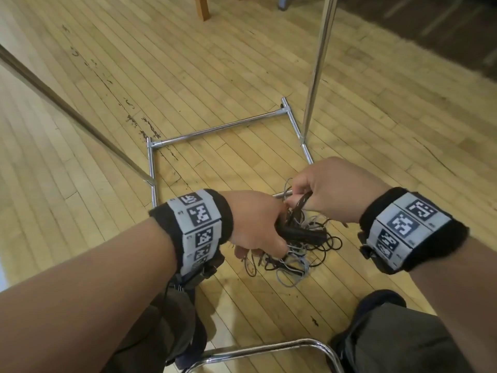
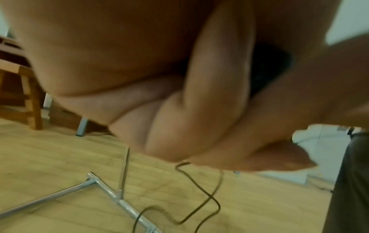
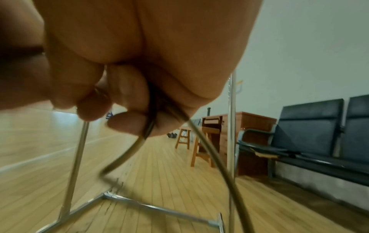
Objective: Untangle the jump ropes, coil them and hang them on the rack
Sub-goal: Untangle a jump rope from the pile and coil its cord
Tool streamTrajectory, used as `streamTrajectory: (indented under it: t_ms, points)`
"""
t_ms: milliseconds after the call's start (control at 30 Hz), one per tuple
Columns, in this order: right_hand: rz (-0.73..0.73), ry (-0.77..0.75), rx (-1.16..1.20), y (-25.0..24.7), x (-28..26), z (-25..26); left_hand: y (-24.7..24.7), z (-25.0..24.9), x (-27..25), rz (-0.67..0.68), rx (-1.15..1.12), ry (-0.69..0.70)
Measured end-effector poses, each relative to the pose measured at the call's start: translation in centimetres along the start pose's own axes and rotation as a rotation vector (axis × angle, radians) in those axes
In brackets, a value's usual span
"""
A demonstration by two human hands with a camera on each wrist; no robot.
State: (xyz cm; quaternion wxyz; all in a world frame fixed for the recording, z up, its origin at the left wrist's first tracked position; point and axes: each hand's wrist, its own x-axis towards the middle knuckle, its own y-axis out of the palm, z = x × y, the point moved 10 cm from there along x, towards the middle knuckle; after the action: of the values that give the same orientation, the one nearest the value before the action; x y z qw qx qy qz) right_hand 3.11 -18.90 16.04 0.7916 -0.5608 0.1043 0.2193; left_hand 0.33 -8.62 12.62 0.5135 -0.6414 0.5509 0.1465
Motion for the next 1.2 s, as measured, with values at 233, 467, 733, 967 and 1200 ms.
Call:
streamTrajectory:
  t_ms: [233, 467, 733, 967, 1200]
  points:
    - [-0.069, -0.113, 0.0, -1.2, -1.5, 4.0, -4.7, 4.6, 1.1, -0.356, -0.199, -0.246]
    - [0.073, -0.029, 0.443, 1.3, -0.9, 1.9, -8.2, 6.2, -0.5, -0.581, -0.76, -0.028]
    - [0.161, 0.042, 0.69, 3.6, -0.2, -0.6, -8.0, 1.6, -1.2, -0.412, -1.141, 0.355]
    - [0.094, 0.009, 0.814, 2.6, 0.3, -1.2, -8.3, 1.3, -1.6, -0.495, -1.111, 0.359]
    - [0.054, 0.02, 0.738, 2.2, 0.6, -1.8, -7.7, 0.7, -1.6, -0.352, -1.122, 0.411]
